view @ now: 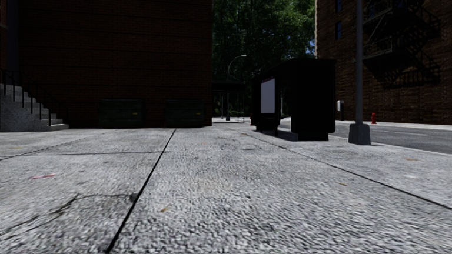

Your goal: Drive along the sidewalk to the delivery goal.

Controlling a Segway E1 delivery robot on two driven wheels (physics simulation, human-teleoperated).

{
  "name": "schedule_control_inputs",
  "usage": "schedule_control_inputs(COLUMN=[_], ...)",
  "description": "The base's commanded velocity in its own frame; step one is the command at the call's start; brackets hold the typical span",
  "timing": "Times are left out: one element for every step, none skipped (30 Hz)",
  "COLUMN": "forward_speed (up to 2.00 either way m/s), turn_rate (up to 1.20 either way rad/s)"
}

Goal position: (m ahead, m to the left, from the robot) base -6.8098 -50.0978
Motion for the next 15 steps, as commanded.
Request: schedule_control_inputs(forward_speed=[2.0,2.0,2.0,2.0,2.0,2.0,2.0,2.0,2.0,2.0,2.0,2.0,2.0,2.0,2.0], turn_rate=[0.0,0.0,0.0,0.0,0.0,0.0,0.0,0.0,0.0,0.0,0.0,0.0,0.0,0.0,0.0])
